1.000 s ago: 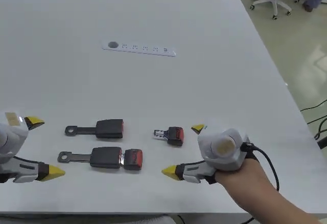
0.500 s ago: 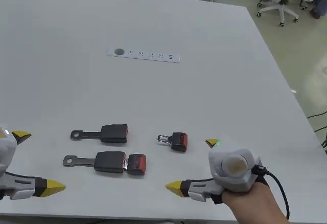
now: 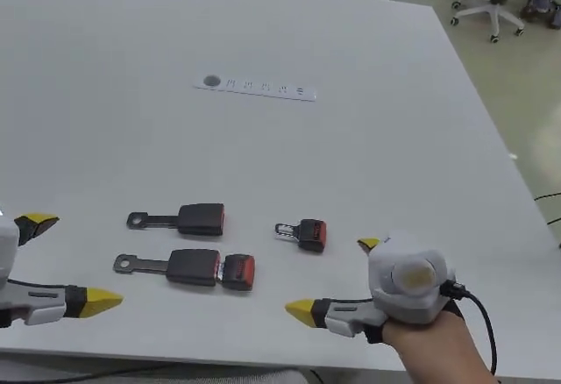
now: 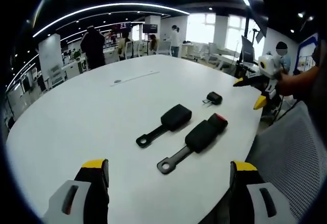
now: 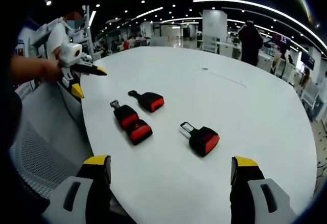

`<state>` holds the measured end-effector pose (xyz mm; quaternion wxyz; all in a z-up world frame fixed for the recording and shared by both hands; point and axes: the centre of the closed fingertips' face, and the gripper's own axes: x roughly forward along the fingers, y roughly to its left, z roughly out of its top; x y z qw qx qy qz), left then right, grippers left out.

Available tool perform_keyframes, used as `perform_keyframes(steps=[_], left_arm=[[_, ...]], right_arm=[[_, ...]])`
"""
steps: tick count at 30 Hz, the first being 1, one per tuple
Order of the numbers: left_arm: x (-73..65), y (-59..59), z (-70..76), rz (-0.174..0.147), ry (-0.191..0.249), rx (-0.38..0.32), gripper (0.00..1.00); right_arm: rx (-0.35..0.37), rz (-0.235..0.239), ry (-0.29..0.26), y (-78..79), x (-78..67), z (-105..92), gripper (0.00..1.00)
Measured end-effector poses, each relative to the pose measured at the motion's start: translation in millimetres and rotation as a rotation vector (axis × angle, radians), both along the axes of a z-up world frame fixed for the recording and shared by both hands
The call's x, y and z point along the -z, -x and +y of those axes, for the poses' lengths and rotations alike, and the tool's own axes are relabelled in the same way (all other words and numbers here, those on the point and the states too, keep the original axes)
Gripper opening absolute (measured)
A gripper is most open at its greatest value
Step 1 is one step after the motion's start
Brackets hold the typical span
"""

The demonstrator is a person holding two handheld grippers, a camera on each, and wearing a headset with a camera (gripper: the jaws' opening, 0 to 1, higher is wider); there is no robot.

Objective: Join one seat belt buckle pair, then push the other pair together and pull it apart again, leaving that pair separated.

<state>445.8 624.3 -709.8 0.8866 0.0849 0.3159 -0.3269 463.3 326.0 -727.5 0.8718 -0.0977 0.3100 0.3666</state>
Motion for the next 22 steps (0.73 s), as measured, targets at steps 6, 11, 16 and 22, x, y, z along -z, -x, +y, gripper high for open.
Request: perform_keyframes(steps=[6,11,16,22], left_arm=[[-5.1,-4.0,2.6,-0.021,0.066,-0.006,1.00],[-3.2,-9.7,7.0,-0.035,0.067,-0.009,1.00],[-2.2,-13.2,8.9,-0.035,0.077,-0.025,1.00],[-0.7,-13.7,10.7,-0.035,0.062,-0.029,1.00]], right_arm=[[0.016,-0.006,-0.020,3.6,-2.8,-1.0,0.99],[0.014,-0.026,-0.023,2.6,-11.0,-0.5,0.99],[0.014,-0.039,-0.024,1.4,-13.1,0.6,0.99],[0.017,-0.044,-0.018,-0.5,-15.3,1.5,0.99]])
